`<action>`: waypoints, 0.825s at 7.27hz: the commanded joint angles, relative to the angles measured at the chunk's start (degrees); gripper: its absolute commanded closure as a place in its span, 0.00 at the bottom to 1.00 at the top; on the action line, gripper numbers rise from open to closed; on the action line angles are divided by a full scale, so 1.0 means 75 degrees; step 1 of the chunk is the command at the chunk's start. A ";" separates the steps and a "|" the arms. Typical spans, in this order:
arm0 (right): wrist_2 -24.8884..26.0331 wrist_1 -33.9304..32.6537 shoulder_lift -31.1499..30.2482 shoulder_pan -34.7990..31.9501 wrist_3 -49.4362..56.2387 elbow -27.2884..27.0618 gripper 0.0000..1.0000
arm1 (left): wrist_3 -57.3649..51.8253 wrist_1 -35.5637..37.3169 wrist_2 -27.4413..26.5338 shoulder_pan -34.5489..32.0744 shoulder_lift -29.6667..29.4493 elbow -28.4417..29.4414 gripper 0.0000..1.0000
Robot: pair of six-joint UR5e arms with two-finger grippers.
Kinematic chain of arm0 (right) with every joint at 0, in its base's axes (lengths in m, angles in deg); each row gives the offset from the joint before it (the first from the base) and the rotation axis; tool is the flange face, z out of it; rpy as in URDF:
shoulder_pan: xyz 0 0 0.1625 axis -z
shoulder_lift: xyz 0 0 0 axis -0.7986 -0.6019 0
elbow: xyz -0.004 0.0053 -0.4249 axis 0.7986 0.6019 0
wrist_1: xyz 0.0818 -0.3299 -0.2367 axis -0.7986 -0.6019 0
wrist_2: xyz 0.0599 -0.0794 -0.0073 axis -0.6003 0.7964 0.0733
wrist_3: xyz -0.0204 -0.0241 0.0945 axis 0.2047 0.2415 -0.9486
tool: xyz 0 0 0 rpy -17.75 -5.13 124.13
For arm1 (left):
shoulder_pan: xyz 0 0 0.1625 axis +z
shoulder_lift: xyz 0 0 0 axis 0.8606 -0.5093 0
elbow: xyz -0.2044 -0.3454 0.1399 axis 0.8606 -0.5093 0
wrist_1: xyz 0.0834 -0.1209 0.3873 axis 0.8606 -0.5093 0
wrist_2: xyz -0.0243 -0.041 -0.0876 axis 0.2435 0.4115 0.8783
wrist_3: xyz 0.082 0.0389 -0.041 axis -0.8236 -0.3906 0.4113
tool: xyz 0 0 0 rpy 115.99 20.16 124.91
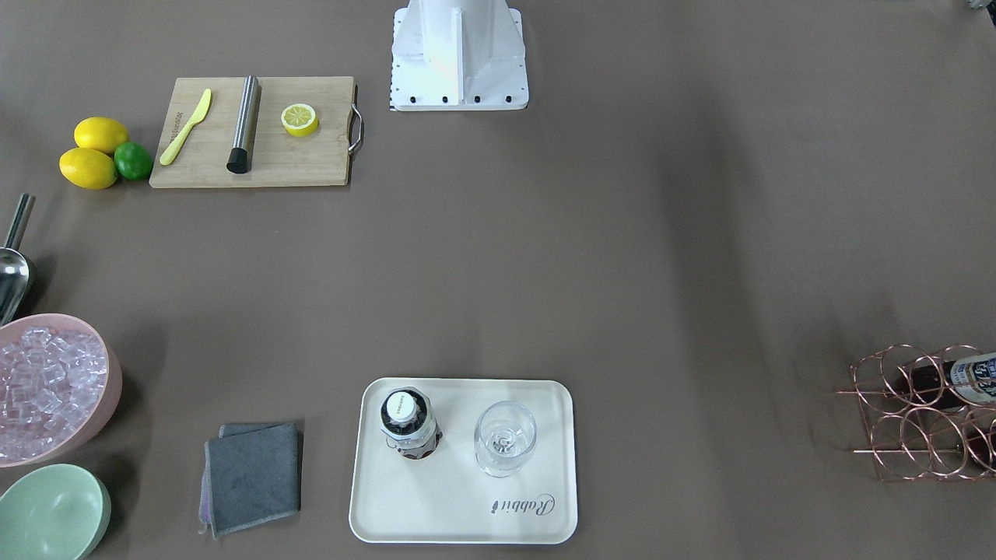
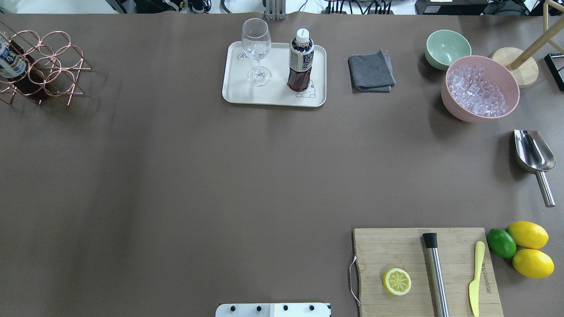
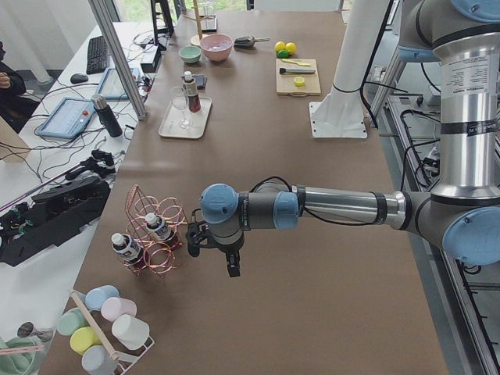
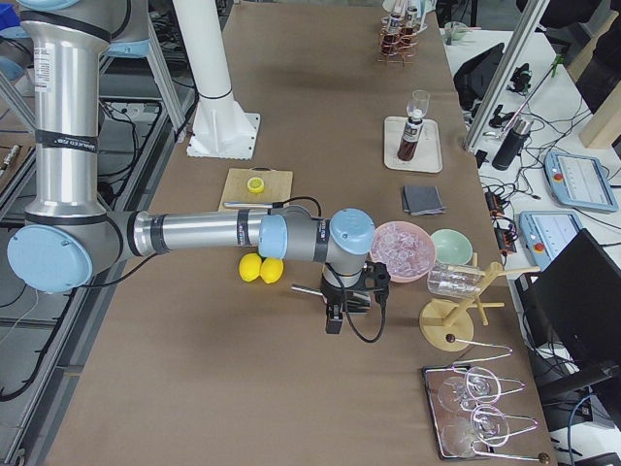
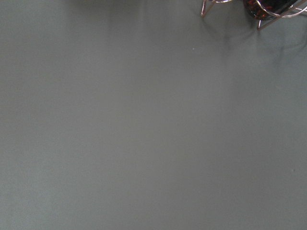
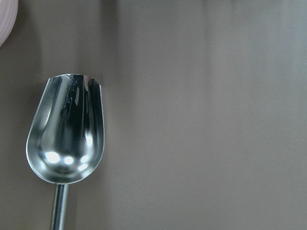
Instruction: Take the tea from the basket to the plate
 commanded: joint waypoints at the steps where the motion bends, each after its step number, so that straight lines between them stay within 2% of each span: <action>1: 0.0046 0.0052 -0.0040 0.0034 -0.0005 0.0077 0.00 | -0.0043 -0.0009 -0.0068 0.0021 0.0195 -0.0578 0.03; 2: 0.0047 0.0052 -0.0028 0.0046 -0.0005 0.0101 0.00 | -0.0345 -0.0021 -0.0126 0.0021 0.0197 -0.0592 0.03; 4: 0.0035 0.0064 -0.0028 0.0046 -0.0005 0.0113 0.00 | -0.1877 0.0014 -0.0349 0.0009 0.0255 -0.0488 0.03; 6: 0.0000 0.0052 -0.0016 0.0046 -0.0040 0.0136 0.00 | -0.2280 0.0061 -0.0350 -0.0142 0.0325 -0.0534 0.03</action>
